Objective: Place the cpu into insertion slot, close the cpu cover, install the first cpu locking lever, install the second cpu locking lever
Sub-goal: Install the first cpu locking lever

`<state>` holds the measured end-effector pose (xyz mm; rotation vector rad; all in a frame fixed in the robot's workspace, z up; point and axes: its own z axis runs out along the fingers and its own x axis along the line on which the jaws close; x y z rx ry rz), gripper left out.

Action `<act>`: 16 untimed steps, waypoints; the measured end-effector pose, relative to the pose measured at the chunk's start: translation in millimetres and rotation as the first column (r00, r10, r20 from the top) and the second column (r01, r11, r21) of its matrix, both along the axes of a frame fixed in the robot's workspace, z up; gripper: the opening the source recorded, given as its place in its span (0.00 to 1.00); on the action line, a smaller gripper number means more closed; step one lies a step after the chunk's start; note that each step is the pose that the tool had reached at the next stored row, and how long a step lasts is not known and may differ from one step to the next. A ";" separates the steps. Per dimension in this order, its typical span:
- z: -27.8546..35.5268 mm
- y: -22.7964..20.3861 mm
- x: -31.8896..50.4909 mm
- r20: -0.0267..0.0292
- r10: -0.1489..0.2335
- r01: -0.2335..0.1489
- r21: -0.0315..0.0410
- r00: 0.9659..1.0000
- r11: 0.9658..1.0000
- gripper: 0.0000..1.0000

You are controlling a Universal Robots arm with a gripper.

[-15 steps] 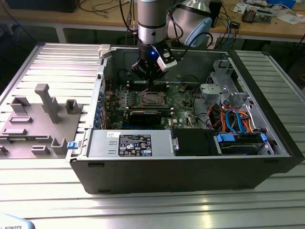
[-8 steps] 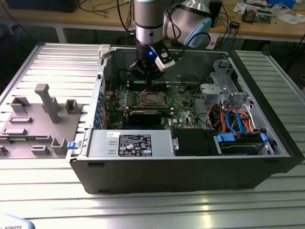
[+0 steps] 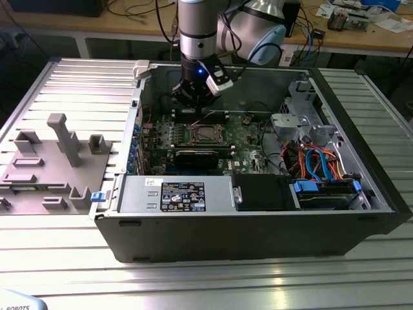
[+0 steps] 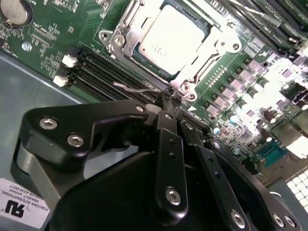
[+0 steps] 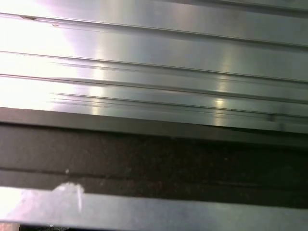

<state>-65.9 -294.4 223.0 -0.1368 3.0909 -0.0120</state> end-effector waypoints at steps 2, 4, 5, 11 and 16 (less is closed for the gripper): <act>-0.9 0.1 0.0 0.000 0.000 0.000 0.000 1.000 1.000 0.11; -1.4 0.1 0.0 0.000 0.000 0.000 0.000 1.000 1.000 0.11; -1.7 0.1 0.1 0.000 0.000 0.000 0.000 1.000 1.000 0.11; -3.5 0.1 3.1 0.000 0.000 0.000 0.000 1.000 1.000 0.11; -5.1 0.1 8.9 0.000 0.000 0.000 0.000 1.000 1.000 0.11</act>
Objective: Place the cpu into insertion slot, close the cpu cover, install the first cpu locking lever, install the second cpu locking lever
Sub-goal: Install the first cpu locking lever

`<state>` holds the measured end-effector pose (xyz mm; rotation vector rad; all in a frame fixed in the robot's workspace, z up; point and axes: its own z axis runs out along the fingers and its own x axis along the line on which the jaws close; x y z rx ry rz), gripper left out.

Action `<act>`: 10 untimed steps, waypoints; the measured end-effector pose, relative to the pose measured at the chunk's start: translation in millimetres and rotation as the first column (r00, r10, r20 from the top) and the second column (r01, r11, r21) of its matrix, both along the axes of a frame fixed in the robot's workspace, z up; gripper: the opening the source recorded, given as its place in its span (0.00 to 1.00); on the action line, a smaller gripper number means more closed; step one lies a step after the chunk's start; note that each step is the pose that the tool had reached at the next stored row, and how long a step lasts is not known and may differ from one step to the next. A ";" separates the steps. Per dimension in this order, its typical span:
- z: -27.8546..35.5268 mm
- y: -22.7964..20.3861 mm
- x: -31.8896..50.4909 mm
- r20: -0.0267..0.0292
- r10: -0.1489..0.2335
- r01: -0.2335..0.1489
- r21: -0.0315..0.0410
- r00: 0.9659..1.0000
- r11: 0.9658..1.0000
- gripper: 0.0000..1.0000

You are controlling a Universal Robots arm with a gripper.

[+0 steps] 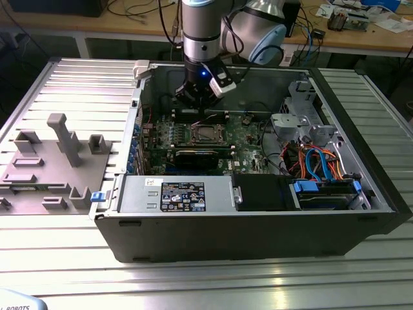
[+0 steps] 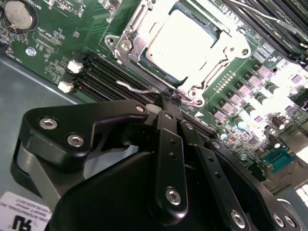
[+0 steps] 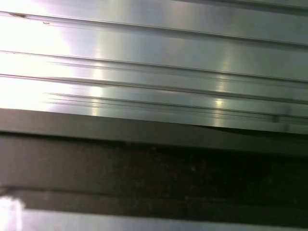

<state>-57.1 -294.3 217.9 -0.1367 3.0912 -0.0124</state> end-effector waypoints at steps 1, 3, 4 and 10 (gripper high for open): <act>-0.4 0.0 0.8 0.000 0.000 0.000 0.000 1.000 1.000 0.11; -1.3 0.0 3.3 0.000 0.000 0.000 0.000 1.000 1.000 0.11; -1.9 0.0 5.2 0.000 0.000 0.000 0.000 1.000 1.000 0.11; -4.9 0.0 13.7 0.000 0.000 0.000 0.000 1.000 1.000 0.11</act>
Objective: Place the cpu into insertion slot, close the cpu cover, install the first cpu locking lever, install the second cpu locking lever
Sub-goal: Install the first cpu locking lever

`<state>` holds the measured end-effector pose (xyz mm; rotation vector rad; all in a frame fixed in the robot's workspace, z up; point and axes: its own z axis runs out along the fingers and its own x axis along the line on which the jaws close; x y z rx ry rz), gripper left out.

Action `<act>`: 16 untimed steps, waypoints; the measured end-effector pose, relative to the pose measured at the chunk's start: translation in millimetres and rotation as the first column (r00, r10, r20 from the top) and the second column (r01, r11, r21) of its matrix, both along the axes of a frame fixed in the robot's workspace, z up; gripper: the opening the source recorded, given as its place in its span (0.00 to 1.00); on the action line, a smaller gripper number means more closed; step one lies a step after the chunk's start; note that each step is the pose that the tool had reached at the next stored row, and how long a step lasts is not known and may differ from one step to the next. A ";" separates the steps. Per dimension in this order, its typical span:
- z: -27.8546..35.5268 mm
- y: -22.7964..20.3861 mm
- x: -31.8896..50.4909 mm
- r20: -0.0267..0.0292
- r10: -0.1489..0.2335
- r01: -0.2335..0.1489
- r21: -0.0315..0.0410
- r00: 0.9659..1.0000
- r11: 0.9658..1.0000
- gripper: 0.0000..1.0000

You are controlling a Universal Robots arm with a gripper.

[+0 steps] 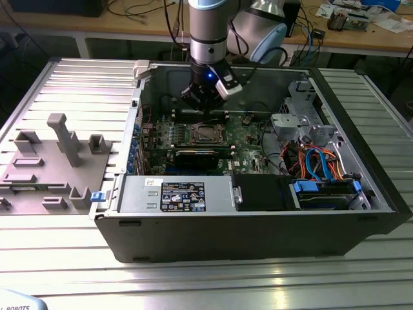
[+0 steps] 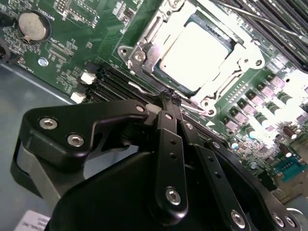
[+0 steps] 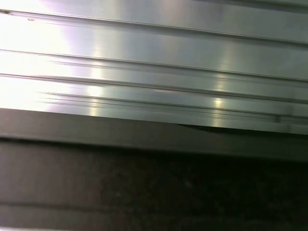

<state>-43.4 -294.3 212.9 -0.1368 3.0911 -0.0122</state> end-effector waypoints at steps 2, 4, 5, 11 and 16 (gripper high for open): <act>-2.5 0.0 2.7 0.000 0.000 0.000 0.000 1.000 1.000 0.11; -5.1 0.0 4.5 0.000 0.000 0.000 -0.001 1.000 1.000 0.11; -6.4 0.0 5.4 0.000 0.000 0.000 -0.001 1.000 1.000 0.11; -12.0 0.0 10.8 -0.001 0.000 0.000 -0.005 1.000 1.000 0.11; -11.8 0.7 13.2 0.001 0.001 -0.001 -0.007 1.000 1.000 0.11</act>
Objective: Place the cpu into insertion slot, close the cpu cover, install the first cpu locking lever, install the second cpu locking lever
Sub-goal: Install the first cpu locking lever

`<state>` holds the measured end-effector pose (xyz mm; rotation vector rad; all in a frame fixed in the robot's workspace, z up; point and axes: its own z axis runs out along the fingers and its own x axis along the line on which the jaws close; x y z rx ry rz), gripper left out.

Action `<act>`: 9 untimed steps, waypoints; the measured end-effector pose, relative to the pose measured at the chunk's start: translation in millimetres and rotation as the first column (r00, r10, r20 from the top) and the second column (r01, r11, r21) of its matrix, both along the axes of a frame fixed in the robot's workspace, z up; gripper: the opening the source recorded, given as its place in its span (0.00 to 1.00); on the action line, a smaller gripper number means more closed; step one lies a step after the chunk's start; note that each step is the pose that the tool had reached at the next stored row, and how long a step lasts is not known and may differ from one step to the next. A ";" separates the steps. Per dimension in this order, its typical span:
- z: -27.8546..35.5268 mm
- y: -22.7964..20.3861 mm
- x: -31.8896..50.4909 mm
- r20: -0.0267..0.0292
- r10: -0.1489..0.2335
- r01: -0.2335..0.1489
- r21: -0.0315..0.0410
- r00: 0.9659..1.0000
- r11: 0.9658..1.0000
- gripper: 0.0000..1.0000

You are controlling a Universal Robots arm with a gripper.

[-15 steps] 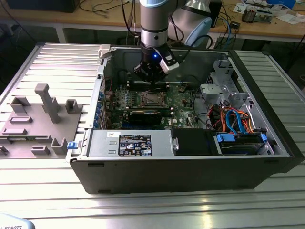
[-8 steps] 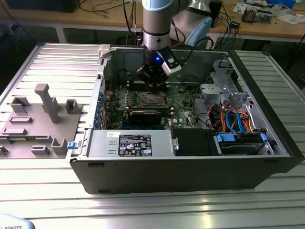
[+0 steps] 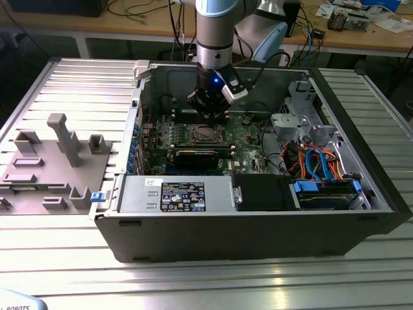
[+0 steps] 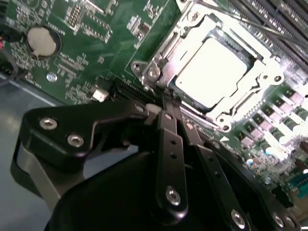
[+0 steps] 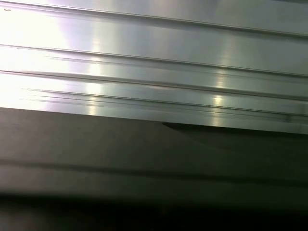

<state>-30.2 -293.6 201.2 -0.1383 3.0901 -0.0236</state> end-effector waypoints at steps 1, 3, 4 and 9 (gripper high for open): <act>1.3 0.3 0.2 0.001 0.000 0.000 0.000 1.000 1.000 0.11; 5.9 0.1 -0.1 0.001 0.000 0.000 -0.004 1.000 1.000 0.11; 7.5 0.1 -0.2 0.001 0.000 0.000 -0.004 1.000 1.000 0.11; 10.7 -4.1 -0.3 0.002 0.000 0.000 -0.009 1.000 1.000 0.11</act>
